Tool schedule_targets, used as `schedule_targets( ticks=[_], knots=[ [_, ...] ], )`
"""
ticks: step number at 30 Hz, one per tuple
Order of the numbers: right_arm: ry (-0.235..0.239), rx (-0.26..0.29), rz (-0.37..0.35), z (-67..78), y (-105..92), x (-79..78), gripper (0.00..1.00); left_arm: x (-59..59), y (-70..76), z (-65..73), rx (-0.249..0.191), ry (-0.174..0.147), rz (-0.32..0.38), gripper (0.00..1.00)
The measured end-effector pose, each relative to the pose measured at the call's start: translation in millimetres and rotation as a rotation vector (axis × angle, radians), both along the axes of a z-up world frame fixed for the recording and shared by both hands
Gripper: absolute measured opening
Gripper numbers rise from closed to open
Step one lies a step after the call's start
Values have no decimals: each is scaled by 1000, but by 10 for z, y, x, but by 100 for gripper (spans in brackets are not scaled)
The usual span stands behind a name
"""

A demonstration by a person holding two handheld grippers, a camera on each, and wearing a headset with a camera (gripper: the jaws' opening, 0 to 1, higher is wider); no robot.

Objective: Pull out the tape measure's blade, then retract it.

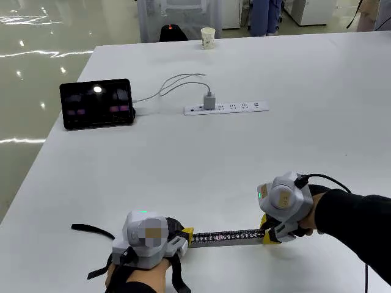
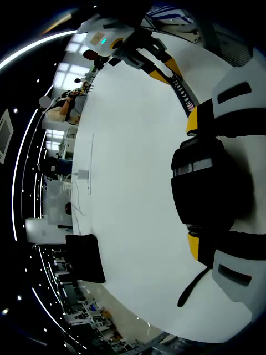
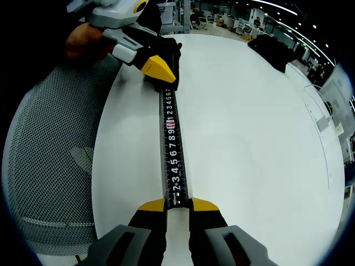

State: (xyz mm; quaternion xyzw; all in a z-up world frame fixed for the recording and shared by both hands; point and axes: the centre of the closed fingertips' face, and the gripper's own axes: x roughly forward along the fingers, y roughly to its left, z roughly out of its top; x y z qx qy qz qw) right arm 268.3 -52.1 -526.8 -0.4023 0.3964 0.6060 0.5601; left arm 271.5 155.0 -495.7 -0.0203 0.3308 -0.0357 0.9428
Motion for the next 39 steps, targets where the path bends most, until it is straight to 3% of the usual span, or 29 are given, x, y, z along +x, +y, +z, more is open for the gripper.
schedule_targets(
  ticks=[39],
  knots=[
    [4,-11,-10,-1,113,-2,11,3,-2,-2,5,1,-3,64]
  ],
)
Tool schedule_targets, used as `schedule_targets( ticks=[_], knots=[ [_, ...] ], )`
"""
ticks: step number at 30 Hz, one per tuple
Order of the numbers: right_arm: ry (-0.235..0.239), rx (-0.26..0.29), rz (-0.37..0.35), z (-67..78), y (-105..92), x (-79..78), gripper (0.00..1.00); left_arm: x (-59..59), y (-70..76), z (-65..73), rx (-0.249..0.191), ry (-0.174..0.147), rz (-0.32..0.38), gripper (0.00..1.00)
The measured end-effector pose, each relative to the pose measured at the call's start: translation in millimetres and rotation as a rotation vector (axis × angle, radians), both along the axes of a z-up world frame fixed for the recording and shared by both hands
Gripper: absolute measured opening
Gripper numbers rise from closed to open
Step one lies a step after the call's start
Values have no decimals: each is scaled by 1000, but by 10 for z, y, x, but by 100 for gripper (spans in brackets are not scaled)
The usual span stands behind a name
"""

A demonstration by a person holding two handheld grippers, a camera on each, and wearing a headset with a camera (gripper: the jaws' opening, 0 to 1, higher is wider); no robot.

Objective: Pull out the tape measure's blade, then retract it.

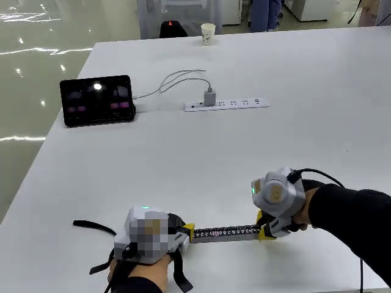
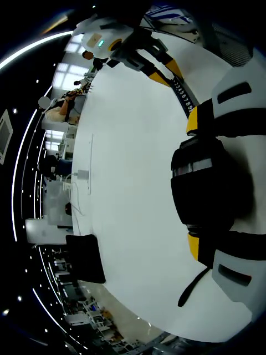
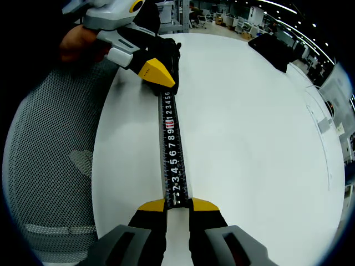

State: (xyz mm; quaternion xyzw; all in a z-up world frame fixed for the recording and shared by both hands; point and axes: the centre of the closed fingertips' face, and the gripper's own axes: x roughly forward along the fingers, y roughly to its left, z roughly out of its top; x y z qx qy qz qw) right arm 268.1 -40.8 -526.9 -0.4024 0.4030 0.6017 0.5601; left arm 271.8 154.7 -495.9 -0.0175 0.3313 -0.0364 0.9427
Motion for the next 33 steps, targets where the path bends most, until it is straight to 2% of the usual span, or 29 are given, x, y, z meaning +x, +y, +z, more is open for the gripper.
schedule_targets(
  ticks=[11,16,28,33],
  knots=[
    [-1,10,-13,2,35,-9,11,-5,0,1,1,0,-1,64],
    [-5,16,9,5,50,-13,11,-6,-2,4,0,2,-1,64],
    [-10,30,6,5,89,-16,11,-7,2,3,-6,3,-1,64],
    [-6,43,-14,7,107,-25,11,-6,3,3,-6,2,0,64]
  ],
)
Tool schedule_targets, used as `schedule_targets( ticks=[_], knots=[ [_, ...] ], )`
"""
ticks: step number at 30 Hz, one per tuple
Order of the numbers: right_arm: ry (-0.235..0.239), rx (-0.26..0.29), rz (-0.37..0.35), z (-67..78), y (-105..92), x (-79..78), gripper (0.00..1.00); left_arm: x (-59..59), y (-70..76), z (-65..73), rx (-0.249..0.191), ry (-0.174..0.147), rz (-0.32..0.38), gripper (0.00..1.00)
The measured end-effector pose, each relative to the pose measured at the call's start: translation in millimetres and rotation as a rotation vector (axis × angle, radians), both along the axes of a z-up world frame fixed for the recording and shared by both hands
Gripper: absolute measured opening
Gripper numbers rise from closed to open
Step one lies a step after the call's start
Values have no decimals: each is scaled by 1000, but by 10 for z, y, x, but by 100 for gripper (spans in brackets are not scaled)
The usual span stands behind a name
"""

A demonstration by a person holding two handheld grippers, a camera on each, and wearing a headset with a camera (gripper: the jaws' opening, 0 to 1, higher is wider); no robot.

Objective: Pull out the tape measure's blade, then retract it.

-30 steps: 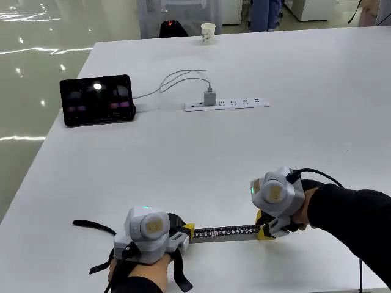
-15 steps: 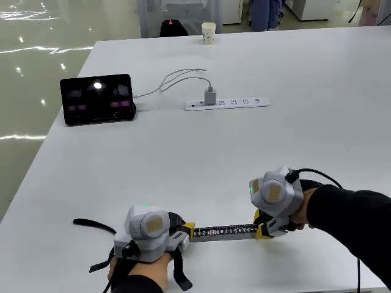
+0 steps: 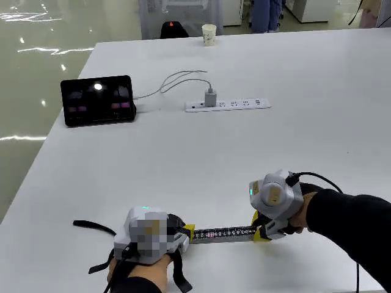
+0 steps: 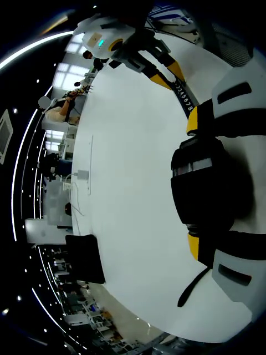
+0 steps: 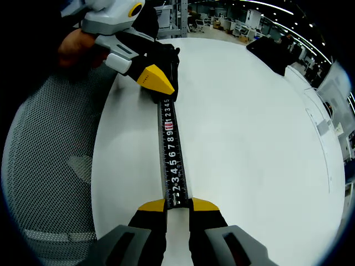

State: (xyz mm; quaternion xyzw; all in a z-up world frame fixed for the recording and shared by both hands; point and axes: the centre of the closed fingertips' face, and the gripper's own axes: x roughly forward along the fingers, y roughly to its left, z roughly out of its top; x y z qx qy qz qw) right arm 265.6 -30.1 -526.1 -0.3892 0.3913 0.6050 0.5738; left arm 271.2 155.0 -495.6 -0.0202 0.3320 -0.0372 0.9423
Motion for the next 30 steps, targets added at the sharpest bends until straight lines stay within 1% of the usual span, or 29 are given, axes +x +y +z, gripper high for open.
schedule_targets(
  ticks=[2,6,12,30],
  knots=[
    [-2,5,8,1,8,-1,11,-1,-1,2,0,0,0,64],
    [3,13,-2,1,37,-3,11,1,3,-2,-4,-1,-1,63],
    [1,-5,7,0,52,-4,11,2,1,3,-10,1,-1,63],
    [-5,-8,10,-4,91,-2,11,2,-6,3,-10,-3,-2,64]
  ],
)
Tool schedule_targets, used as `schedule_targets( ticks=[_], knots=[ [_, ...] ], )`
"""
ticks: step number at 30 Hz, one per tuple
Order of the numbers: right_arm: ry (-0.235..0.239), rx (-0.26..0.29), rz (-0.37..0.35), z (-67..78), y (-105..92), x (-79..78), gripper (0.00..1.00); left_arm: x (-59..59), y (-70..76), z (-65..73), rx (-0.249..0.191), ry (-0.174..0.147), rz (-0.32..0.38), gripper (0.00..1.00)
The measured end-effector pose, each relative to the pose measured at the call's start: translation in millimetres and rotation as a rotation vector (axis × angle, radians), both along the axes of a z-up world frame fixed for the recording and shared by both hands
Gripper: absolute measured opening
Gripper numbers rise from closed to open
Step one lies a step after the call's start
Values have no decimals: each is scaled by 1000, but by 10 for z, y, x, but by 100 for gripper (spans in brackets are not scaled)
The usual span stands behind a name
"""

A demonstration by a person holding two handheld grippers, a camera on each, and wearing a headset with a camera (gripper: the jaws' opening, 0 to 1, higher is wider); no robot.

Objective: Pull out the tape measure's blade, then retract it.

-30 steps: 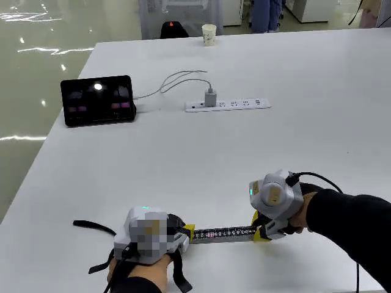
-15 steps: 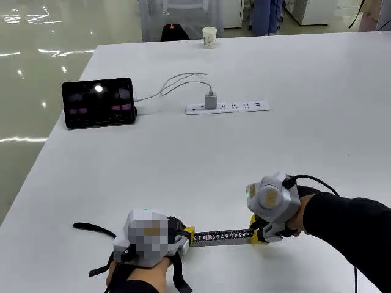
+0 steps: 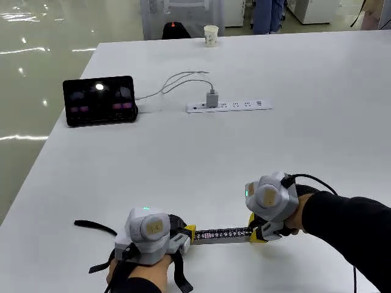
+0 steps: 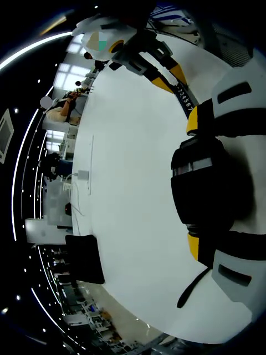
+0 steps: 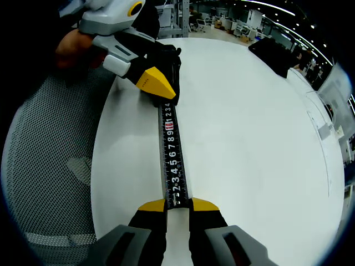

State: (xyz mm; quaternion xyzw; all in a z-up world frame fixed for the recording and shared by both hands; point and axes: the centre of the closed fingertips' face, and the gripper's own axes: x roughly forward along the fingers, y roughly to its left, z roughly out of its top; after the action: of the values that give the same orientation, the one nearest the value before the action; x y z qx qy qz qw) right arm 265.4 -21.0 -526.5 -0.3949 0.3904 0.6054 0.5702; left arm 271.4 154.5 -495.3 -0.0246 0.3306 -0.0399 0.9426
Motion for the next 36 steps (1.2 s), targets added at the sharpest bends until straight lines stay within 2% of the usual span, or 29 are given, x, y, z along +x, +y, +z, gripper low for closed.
schedule_targets(
  ticks=[17,20,29,33,36],
  knots=[
    [1,4,-2,-3,72,-13,11,-1,19,9,-40,-4,7,63],
    [0,8,1,-3,89,-15,11,-4,29,20,-58,-3,12,63],
    [4,21,-1,-2,103,-11,11,-8,26,22,-71,-4,9,63],
    [10,37,-12,-1,108,-14,11,-10,22,16,-68,-1,4,62],
    [8,40,-10,2,137,-22,11,-12,10,7,-46,7,-7,62]
  ],
)
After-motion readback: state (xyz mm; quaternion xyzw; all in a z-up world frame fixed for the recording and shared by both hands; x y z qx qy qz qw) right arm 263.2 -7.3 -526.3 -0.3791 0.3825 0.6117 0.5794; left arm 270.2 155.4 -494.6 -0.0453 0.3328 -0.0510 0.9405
